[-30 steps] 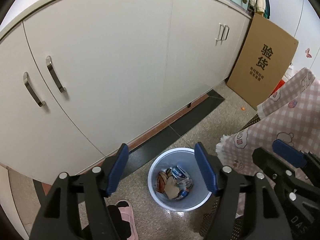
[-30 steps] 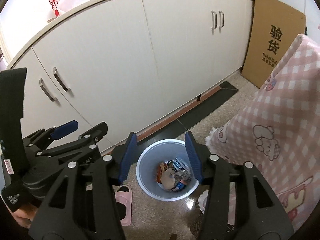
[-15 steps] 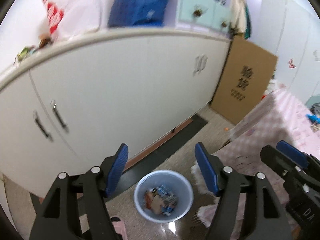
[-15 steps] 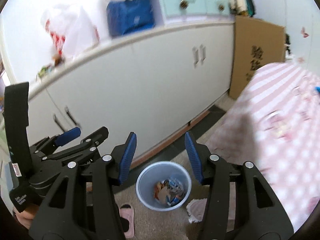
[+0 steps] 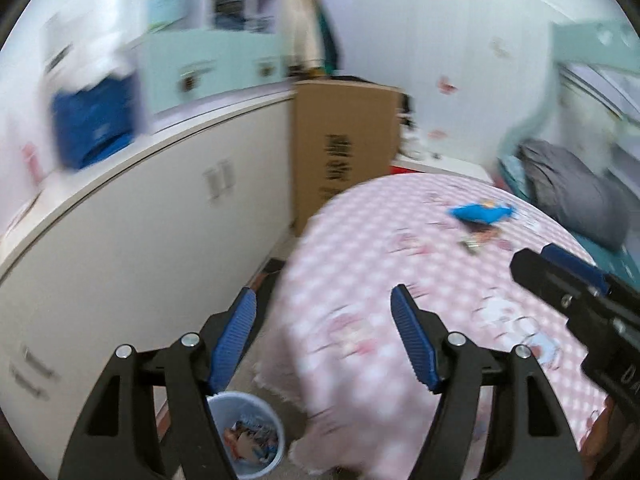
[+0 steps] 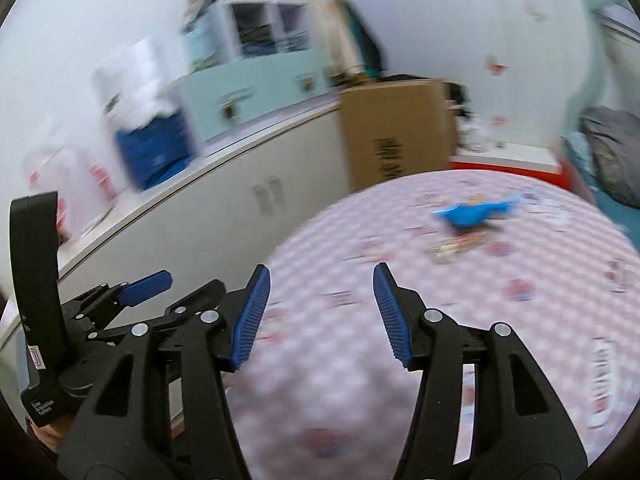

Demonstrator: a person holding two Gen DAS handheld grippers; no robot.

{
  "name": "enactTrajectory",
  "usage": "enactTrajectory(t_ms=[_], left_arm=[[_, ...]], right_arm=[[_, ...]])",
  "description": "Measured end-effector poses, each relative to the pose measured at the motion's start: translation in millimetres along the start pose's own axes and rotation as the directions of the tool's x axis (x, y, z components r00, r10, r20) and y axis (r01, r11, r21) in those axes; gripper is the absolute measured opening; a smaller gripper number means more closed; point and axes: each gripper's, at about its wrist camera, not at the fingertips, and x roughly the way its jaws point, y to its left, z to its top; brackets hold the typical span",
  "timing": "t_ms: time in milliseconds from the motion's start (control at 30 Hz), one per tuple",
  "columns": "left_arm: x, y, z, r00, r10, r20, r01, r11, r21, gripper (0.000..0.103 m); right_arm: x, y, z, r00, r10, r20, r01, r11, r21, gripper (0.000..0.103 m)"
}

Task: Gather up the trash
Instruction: 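Move both tools back toward the table, then grasp the red-white snack stick with the left tool while the right tool grasps the blue snack bag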

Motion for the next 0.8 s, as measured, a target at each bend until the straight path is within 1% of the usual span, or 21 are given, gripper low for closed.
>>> enactTrajectory(t_ms=[33,167,200,300,367,433,500,600,633,667,700,733,767,800], left_arm=[[8,-19,5,1.0,-0.029,-0.009,0.029,0.999,0.032,0.069],[41,-76,17,0.991,-0.123,-0.047,0.127,0.988,0.093,0.068],[48,-88,18,0.989,-0.139,-0.055,0.144,0.983,0.115,0.067],[75,-131,24,0.983,-0.169,-0.076,0.181,0.963,0.201,0.066],[92,-148,27,0.979,-0.179,-0.098,0.197,0.955,0.222,0.061],[111,-160,33,0.971,-0.2,-0.135,0.226,0.948,0.225,0.061],[127,-169,36,0.962,-0.221,-0.161,0.254,0.941,0.225,0.057],[150,-179,41,0.95,-0.235,-0.206,0.281,0.931,0.234,0.056],[158,-182,44,0.947,-0.24,-0.211,0.288,0.929,0.232,0.056],[162,-183,44,0.944,-0.248,-0.219,0.297,0.927,0.229,0.053],[168,-186,45,0.94,-0.252,-0.232,0.305,0.923,0.235,0.046],[171,-187,46,0.939,-0.245,-0.24,0.303,0.921,0.246,0.042],[176,-190,45,0.938,-0.238,-0.253,0.302,0.918,0.255,0.034],[178,-191,45,0.937,-0.233,-0.26,0.301,0.917,0.263,0.032]], right_arm=[[-2,-12,2,1.0,-0.018,0.005,0.018,1.0,0.018,0.054],[-8,-78,9,0.994,-0.107,0.006,0.106,0.991,0.087,0.054],[-7,-96,10,0.992,-0.128,-0.004,0.128,0.986,0.107,0.054],[-1,-134,12,0.987,-0.155,-0.028,0.158,0.976,0.152,0.054],[3,-151,10,0.986,-0.162,-0.042,0.166,0.971,0.171,0.054],[9,-168,10,0.985,-0.163,-0.055,0.171,0.966,0.192,0.054],[13,-177,9,0.985,-0.157,-0.065,0.167,0.964,0.206,0.054],[22,-189,10,0.987,-0.144,-0.078,0.157,0.963,0.218,0.054],[25,-192,11,0.987,-0.14,-0.081,0.155,0.962,0.224,0.054],[27,-194,12,0.987,-0.137,-0.084,0.153,0.961,0.229,0.054],[31,-197,13,0.987,-0.131,-0.087,0.149,0.961,0.234,0.054],[32,-198,13,0.988,-0.127,-0.089,0.145,0.96,0.238,0.054],[35,-199,14,0.988,-0.124,-0.091,0.143,0.959,0.243,0.054],[37,-200,15,0.988,-0.121,-0.093,0.141,0.959,0.247,0.054]])
